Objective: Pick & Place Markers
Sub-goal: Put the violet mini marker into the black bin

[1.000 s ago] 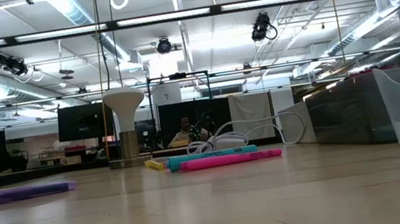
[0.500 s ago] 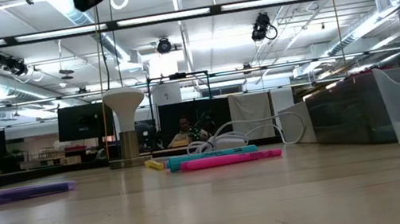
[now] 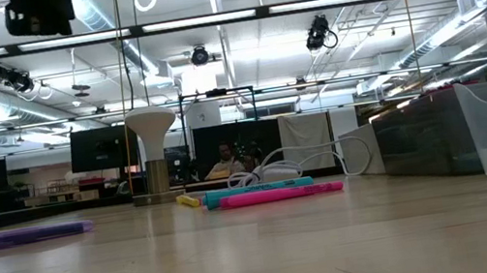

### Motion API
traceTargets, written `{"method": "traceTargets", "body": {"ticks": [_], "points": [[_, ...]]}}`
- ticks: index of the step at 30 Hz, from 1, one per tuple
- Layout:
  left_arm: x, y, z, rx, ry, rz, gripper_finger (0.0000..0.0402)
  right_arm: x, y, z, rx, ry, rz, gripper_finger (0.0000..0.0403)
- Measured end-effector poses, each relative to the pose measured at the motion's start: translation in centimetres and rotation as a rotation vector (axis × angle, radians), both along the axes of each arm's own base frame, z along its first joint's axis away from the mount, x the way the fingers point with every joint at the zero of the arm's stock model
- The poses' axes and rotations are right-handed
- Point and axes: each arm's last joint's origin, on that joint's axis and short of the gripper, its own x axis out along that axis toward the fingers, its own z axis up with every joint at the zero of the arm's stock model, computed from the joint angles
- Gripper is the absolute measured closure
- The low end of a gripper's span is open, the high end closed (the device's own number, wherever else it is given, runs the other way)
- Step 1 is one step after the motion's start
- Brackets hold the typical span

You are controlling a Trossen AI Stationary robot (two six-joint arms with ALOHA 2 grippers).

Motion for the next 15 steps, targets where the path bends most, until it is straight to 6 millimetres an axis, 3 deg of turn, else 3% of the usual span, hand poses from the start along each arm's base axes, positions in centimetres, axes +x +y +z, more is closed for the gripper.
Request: {"method": "traceTargets", "body": {"ticks": [7,15], "points": [[-0.1,-0.4,0.0,-0.122,0.034,0.012,0.0336,0.0,0.0,-0.1,-0.001,0.007,0.000,0.0291],[0.3,-1.9,-0.1,-0.201,0.039,0.022,0.0340,0.0,0.0,-0.2,-0.003,0.018,0.001,0.0291]]}}
